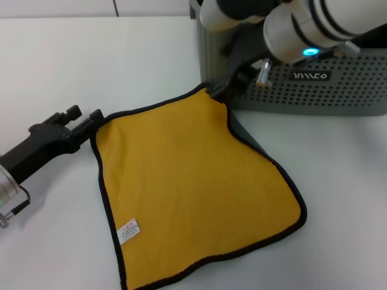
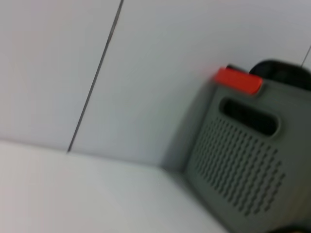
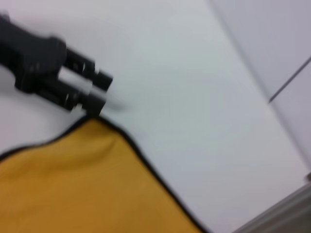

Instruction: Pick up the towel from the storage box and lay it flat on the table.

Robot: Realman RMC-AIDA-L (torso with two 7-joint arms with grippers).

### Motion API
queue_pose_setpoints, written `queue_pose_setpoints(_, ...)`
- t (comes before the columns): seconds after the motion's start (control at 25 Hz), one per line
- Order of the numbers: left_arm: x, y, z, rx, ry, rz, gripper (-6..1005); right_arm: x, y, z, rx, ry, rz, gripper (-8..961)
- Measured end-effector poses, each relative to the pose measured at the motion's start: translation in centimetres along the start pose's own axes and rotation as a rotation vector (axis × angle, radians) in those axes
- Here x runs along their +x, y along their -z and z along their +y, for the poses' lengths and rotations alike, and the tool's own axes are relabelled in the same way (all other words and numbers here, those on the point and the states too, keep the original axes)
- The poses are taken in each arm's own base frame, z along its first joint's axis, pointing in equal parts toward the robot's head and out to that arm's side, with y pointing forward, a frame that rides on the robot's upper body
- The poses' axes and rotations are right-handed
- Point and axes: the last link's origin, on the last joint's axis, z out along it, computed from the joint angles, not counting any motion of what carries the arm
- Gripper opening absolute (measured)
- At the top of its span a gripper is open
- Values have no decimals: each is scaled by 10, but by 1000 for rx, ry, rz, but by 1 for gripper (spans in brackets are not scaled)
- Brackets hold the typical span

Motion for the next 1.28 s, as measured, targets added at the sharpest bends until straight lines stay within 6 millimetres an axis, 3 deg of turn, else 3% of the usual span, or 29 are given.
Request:
queue_pose_setpoints(0.12,8,8,9,-68,-15,63,564,5,20,0,28,-15,-105,735)
queue_pose_setpoints(0.2,14,14,17,-124,-41,107,622,20,28,3,25,-26,-188,784)
queue_pose_setpoints(0.44,29,21,38,-271,-115,199,857,58,27,25,-34,-44,-427,857)
queue_pose_setpoints(0.88,25,13,79,-542,-271,193,861,127,3,53,-200,-85,-641,850)
queue_pose_setpoints(1.08,22,6,92,-660,-298,136,861,166,12,68,-320,-69,-822,848)
queue_pose_setpoints(1.28,29,4,94,-717,-320,127,861,182,20,70,-334,-68,-877,849)
